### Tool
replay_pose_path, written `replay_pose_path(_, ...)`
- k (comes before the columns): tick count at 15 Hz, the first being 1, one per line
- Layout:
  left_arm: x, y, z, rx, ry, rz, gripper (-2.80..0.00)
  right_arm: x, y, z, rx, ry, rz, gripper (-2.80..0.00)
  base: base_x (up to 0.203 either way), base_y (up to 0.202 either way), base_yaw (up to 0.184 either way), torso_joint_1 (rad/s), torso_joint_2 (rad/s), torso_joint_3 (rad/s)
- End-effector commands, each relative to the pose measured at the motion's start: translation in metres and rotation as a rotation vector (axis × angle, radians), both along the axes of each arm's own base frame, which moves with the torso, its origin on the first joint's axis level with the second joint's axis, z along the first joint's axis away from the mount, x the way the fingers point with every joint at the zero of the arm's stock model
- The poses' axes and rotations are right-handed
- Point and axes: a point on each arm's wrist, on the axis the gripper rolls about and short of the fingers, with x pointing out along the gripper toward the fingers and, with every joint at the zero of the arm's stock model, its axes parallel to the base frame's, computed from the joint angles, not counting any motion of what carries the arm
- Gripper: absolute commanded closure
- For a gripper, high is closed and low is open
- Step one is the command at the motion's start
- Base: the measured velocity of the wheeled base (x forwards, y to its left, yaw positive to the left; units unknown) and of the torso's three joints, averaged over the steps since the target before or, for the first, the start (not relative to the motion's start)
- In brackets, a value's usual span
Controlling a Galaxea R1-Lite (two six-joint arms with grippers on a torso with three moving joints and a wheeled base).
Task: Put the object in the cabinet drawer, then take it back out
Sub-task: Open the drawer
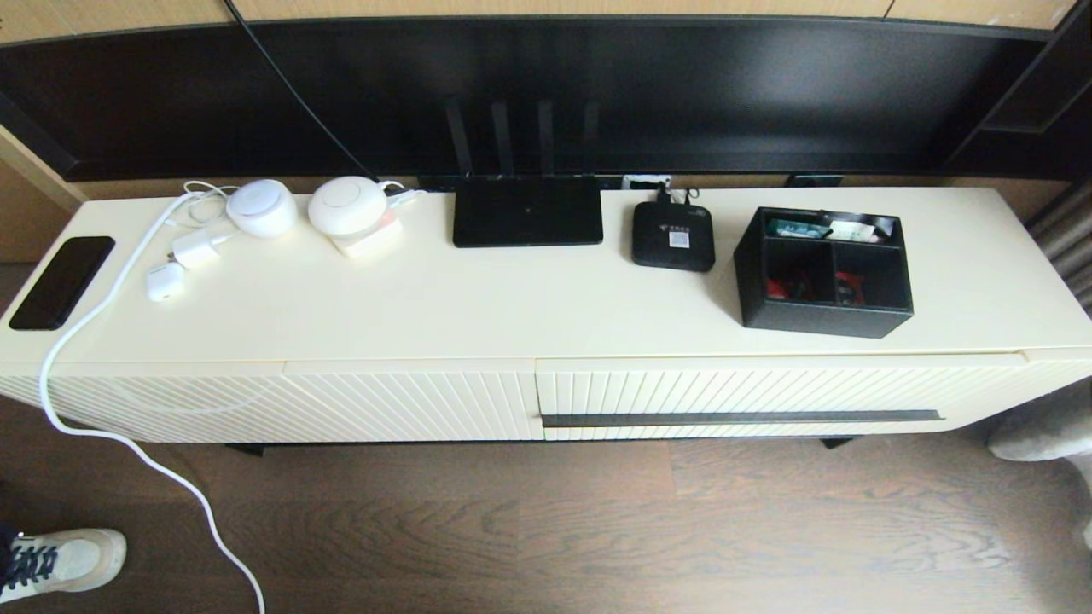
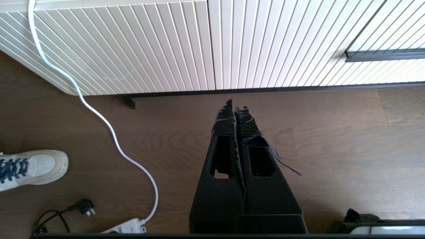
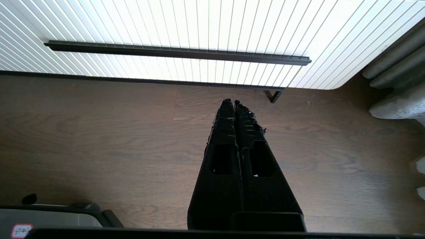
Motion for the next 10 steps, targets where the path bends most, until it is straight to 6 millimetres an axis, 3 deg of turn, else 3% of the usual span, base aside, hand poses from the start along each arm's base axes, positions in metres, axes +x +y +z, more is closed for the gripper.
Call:
replay_pose_path(1, 0.000, 0.000, 0.000, 0.000, 0.001, 0.000, 0.00, 0.000, 0.000, 0.000, 0.000, -0.001, 0.000, 0.00, 0.000, 0.000, 0.000, 0.000, 0.00, 0.000)
replay_pose_path(7, 0.000, 0.000, 0.000, 0.000, 0.000, 0.000, 0.00, -0.002, 0.000, 0.007, -0.037, -0.029, -0.011, 0.00, 0.000, 0.000, 0.000, 0.000, 0.00, 0.000)
replay_pose_path(9, 0.000, 0.000, 0.000, 0.000, 0.001, 0.000, 0.00, -0.011, 0.000, 0.039, -0.065, -0.081, -0.015, 0.00, 0.000, 0.000, 0.000, 0.000, 0.00, 0.000)
replay_pose_path(10, 0.000, 0.000, 0.000, 0.000, 0.001, 0.000, 0.00, -0.019, 0.000, 0.065, -0.070, -0.115, -0.015, 0.00, 0.000, 0.000, 0.000, 0.000, 0.00, 0.000)
